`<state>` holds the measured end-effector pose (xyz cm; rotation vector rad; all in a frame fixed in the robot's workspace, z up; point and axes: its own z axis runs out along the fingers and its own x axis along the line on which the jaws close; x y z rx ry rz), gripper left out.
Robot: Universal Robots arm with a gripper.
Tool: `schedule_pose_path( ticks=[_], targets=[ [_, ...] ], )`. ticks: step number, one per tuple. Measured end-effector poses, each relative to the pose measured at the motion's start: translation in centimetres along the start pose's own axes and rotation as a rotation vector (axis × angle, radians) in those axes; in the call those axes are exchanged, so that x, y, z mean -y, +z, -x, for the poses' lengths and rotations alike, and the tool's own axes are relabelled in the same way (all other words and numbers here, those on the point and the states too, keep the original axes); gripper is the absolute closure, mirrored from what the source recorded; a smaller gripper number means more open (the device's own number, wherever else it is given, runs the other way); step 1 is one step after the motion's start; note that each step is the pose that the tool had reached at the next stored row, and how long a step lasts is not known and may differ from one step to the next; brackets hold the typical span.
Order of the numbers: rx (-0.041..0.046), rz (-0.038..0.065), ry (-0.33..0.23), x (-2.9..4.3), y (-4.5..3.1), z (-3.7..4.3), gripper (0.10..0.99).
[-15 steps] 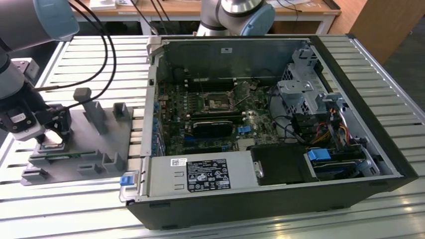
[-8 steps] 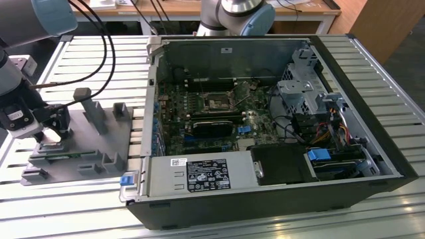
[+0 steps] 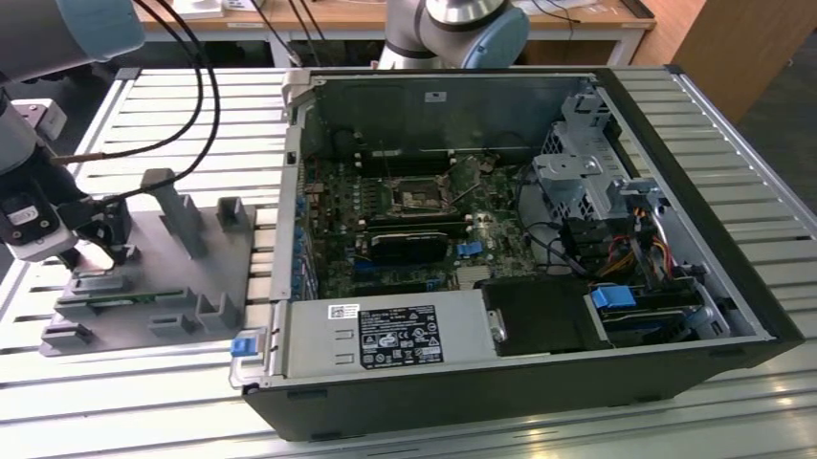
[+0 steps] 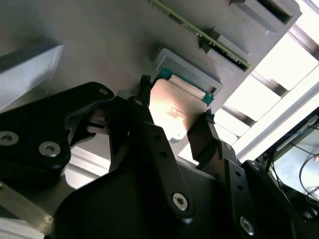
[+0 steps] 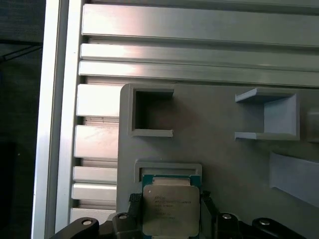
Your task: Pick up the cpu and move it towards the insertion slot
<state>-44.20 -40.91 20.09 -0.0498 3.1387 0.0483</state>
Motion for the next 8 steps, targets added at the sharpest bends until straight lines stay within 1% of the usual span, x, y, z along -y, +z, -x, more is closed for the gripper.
schedule_pose_path(
  ticks=[8],
  targets=[
    [0.0004, 0.000, 0.000, -0.02, -0.69, 0.00, 0.541]
  ],
)
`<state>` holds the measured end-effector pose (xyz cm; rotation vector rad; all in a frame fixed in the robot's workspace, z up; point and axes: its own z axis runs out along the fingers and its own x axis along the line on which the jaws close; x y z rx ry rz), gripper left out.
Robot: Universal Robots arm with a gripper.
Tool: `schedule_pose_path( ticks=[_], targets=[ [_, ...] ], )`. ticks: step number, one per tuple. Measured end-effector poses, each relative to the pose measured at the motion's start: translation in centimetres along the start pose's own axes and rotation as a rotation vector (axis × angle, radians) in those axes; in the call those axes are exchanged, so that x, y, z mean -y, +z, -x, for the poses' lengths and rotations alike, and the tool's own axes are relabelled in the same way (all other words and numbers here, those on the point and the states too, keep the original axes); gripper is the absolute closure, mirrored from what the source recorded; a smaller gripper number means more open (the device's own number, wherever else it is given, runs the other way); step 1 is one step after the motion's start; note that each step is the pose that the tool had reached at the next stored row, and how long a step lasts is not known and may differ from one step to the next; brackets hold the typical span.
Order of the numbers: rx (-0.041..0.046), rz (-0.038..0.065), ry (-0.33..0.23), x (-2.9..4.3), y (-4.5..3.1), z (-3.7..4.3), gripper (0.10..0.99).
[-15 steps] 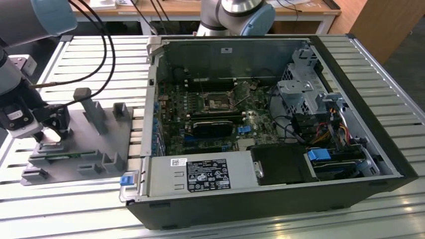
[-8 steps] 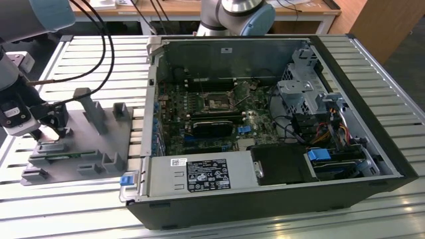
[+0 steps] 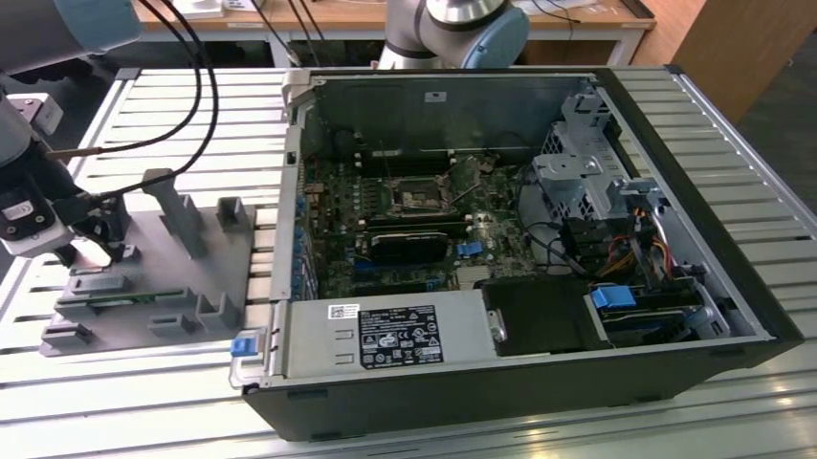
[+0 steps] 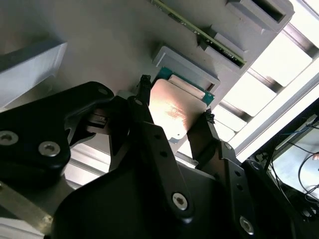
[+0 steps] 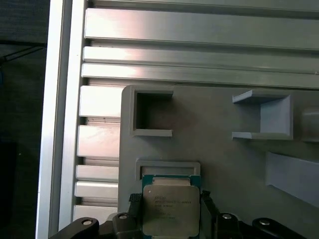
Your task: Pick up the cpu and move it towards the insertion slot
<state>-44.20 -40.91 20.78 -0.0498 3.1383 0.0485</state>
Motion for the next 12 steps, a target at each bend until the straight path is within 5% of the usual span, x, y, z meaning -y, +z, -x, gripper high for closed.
schedule_pose_path(
  ticks=[12],
  targets=[
    [0.0000, 0.000, 0.000, -0.03, -0.80, 0.00, 0.541]
  ],
)
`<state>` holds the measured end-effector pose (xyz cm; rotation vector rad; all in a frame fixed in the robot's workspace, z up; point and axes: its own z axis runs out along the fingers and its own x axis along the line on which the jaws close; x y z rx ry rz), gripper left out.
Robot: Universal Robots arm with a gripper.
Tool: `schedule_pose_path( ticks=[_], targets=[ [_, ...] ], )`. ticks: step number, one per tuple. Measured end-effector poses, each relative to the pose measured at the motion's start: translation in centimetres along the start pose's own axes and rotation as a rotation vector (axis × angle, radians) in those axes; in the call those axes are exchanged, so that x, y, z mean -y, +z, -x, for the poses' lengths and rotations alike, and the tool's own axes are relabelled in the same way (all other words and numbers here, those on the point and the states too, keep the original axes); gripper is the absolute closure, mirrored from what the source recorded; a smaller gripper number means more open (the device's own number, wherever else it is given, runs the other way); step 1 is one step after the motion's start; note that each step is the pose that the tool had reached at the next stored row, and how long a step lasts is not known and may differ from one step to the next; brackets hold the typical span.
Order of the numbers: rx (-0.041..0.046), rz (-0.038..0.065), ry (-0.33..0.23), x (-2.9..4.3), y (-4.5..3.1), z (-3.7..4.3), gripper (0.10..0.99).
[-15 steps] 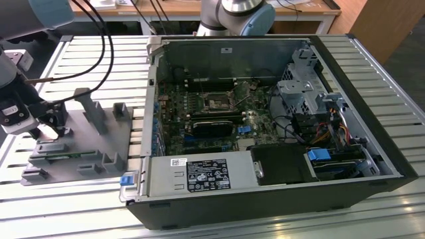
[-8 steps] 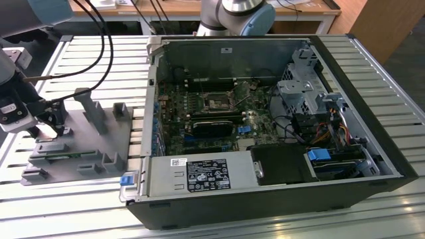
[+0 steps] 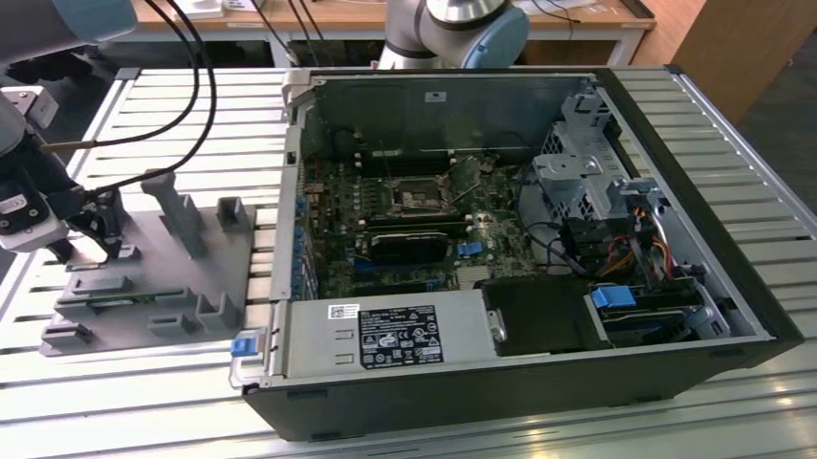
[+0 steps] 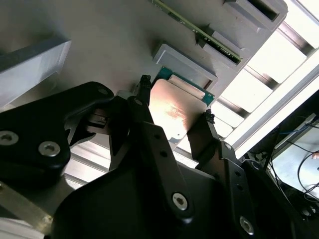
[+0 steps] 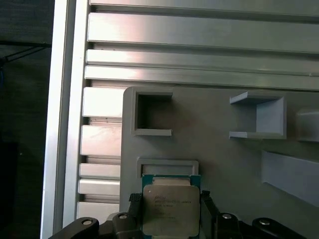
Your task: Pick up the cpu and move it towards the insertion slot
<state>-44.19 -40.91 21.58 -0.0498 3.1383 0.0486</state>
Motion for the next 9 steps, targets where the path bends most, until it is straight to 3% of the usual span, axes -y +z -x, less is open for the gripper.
schedule_pose_path(
  ticks=[9],
  targets=[
    [0.0000, 0.000, 0.000, 0.00, -0.23, 0.00, 0.541]
  ],
)
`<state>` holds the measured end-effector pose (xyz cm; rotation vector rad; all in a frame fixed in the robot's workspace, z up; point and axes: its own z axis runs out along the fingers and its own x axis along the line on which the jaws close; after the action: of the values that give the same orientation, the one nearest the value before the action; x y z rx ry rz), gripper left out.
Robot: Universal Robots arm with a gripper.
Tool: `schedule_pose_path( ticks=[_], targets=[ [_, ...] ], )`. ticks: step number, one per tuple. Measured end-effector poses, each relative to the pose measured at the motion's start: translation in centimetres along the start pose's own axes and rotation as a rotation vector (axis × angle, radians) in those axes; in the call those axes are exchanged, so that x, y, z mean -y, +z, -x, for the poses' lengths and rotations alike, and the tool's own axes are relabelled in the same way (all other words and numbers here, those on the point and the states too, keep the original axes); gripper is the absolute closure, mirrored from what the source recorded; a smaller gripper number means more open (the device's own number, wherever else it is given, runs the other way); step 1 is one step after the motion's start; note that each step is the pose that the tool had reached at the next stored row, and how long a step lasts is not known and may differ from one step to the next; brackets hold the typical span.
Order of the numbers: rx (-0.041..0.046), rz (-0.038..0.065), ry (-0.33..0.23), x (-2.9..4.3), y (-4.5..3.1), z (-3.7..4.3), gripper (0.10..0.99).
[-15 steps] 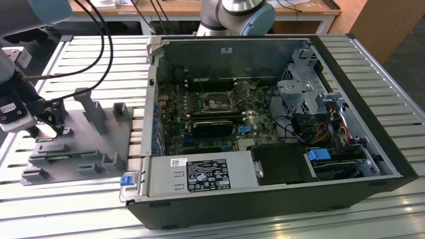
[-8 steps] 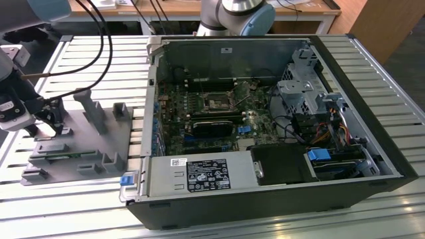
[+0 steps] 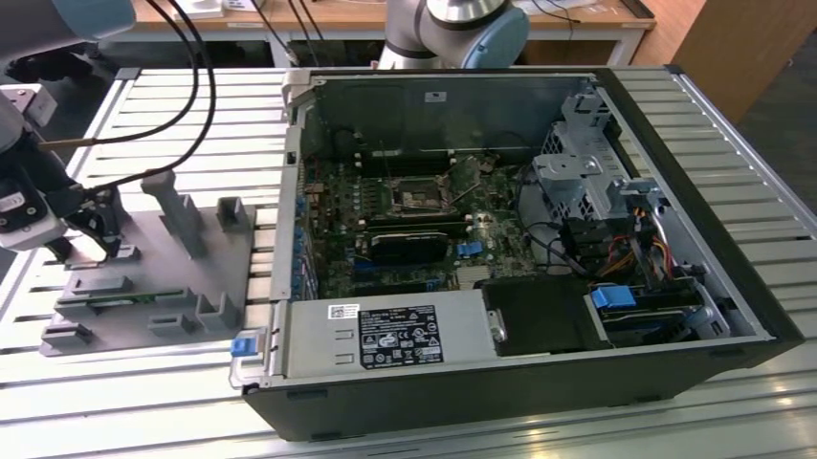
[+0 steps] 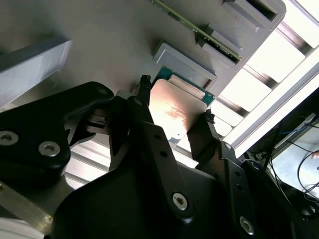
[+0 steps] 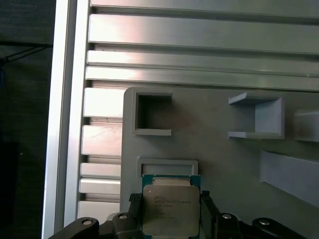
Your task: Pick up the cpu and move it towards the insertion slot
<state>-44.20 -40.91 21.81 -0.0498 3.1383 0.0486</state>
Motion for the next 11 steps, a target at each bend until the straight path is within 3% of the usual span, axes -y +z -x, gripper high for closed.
schedule_pose_path(
  ticks=[11],
  targets=[
    [0.0000, 0.000, 0.000, -0.03, -0.36, 0.00, 0.541]
  ],
)
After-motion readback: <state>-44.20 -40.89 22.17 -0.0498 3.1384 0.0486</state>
